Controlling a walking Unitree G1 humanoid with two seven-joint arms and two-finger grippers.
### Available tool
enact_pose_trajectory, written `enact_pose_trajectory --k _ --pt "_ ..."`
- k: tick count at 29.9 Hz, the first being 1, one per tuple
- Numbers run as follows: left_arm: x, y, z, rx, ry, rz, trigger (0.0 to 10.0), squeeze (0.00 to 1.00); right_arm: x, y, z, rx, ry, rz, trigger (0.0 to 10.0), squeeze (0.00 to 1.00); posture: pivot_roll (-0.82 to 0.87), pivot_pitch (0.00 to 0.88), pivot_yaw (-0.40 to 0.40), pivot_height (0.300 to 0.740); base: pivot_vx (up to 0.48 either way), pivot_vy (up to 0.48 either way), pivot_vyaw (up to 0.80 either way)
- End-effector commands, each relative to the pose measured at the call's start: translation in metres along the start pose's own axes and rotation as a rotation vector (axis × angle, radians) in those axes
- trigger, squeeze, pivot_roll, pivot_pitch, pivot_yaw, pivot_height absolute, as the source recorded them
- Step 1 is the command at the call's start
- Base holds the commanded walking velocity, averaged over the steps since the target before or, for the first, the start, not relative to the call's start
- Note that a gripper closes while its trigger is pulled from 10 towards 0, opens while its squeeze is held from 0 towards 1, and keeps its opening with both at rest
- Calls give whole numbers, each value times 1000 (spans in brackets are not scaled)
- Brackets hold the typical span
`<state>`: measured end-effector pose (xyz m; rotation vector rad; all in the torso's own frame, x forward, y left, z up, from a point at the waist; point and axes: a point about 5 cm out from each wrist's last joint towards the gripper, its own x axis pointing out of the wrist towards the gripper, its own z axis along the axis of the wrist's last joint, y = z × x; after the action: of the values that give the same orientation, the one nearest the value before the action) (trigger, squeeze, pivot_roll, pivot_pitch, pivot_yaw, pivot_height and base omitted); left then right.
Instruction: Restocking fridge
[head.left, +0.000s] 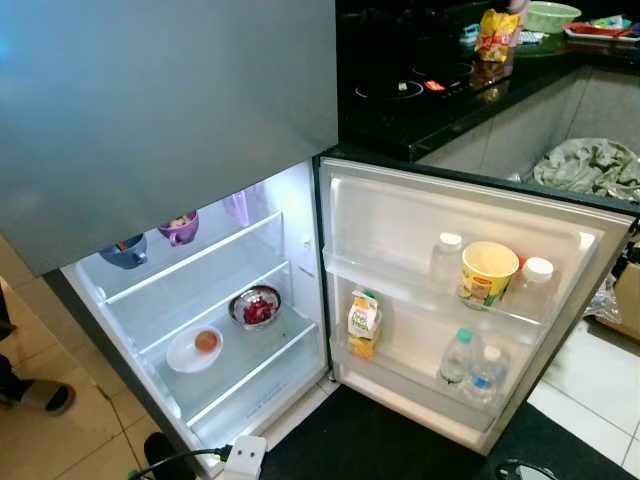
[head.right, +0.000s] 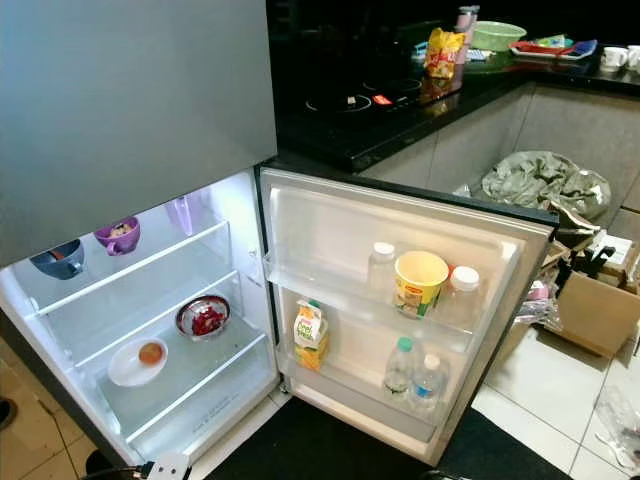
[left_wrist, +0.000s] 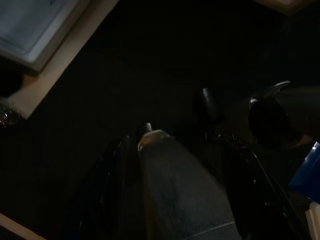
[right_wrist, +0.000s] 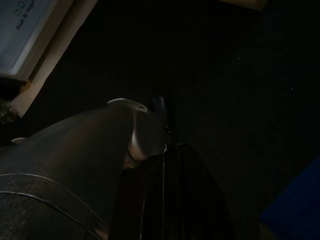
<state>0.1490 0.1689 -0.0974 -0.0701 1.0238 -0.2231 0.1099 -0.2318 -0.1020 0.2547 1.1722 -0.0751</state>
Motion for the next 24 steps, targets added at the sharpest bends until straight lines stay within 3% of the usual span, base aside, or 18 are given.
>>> enact_pose_trajectory --k 1,3,12,24 --pt "-1 4 0 1 -3 12 10000 0 1 2 5 -5 -16 6 10000 0 -44 1 22 740 0 0 0" --pt "-1 4 0 3 -4 10 10000 0 1 2 5 -5 -16 6 10000 0 -44 1 20 740 0 0 0" --pt "-1 4 1 -9 0 0 10000 0 1 1 6 -9 -17 7 10000 0 -43 0 19 740 0 -427 0" --pt "-3 3 -11 -17 43 28 10000 0 1 2 7 -13 -18 10 10000 0 -45 0 23 740 0 0 0"
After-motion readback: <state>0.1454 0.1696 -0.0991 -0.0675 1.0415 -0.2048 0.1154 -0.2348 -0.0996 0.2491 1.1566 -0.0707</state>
